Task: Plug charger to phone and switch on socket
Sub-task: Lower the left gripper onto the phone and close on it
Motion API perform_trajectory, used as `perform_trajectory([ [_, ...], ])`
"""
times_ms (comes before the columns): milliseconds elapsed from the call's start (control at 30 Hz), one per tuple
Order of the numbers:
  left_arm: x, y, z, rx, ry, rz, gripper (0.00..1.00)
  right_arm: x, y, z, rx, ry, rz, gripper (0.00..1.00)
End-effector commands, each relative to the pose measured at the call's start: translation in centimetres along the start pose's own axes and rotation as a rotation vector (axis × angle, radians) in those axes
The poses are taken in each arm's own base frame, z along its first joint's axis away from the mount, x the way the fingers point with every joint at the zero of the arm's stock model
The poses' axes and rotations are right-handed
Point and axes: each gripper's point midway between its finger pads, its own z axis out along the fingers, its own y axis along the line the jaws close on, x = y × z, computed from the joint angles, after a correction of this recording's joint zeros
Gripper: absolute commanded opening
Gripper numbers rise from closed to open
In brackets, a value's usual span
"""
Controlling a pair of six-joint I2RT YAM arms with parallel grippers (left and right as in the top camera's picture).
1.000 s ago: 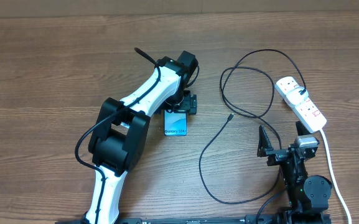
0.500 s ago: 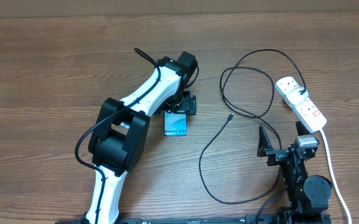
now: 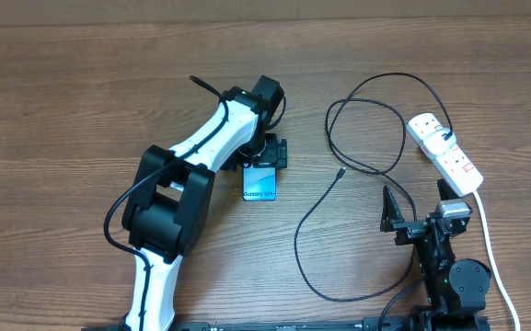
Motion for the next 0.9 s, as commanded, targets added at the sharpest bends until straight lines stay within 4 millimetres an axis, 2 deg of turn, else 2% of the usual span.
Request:
perform_trajectory([
  [0, 2.08, 0.81, 2.96, -0.007, 0.101, 0.008, 1.00, 0.21, 0.01, 0.02, 0.001, -0.002, -0.004, 1.00],
  [267, 2.17, 0.64, 2.98, -0.013, 0.098, 0.016, 1.00, 0.20, 0.00, 0.02, 0.001, -0.002, -0.004, 1.00],
  [500, 2.31, 0.50, 3.06, -0.087, 0.062, 0.046, 1.00, 0.20, 0.01, 0.02, 0.001, -0.002, -0.005, 1.00],
  [867, 2.21, 1.15, 3.00, -0.131, 0.047, 0.013, 1.00, 0.20, 0.01, 0.02, 0.001, -0.002, -0.005, 1.00],
])
